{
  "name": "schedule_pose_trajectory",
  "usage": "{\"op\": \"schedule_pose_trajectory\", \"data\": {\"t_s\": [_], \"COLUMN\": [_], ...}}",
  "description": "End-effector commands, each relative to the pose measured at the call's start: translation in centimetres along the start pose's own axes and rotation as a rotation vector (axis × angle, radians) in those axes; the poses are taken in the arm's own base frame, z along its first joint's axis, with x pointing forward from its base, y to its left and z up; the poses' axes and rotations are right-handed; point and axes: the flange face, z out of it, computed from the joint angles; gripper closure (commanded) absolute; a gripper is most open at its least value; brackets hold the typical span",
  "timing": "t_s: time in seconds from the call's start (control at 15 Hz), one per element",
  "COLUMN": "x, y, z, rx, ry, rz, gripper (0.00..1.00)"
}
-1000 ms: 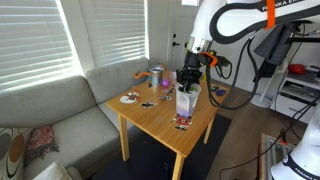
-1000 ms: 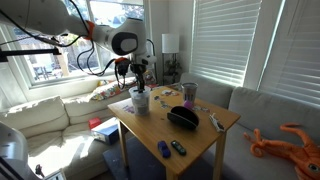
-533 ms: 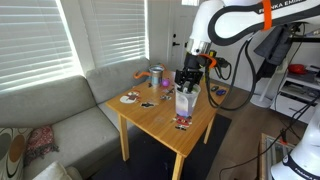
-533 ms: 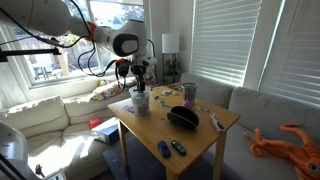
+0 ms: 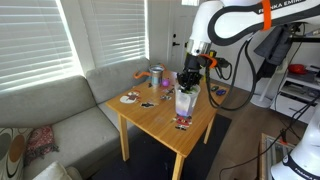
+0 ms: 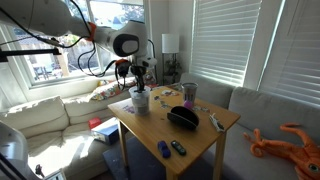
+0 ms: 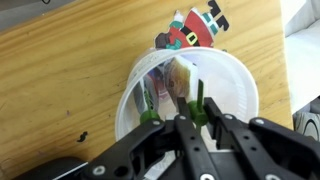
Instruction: Remove the plastic bottles from the bucket
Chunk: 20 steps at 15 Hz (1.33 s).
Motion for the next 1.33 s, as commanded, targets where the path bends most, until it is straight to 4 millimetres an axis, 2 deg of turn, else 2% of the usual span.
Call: {"op": "schedule_pose_trajectory", "data": {"t_s": [0.0,0.33,0.8,1.07,1.27], "x": [-0.1,-0.7,-2.3,-2.1,-1.1], "y": [0.1,-0.1,0.0,1.8,4.1], "z": [-1.4,-5.6,-13.8,-16.9,-17.5], "rx": [-0.002,0.019,0.063,0.08,0.061], "ry": [0.003,0.064,0.175,0.25,0.273], "rz": [-0.007,-0.018,-0.025,0.041,0.14], "gripper": [0.95,0.95,0.95,0.95,0.95]}}
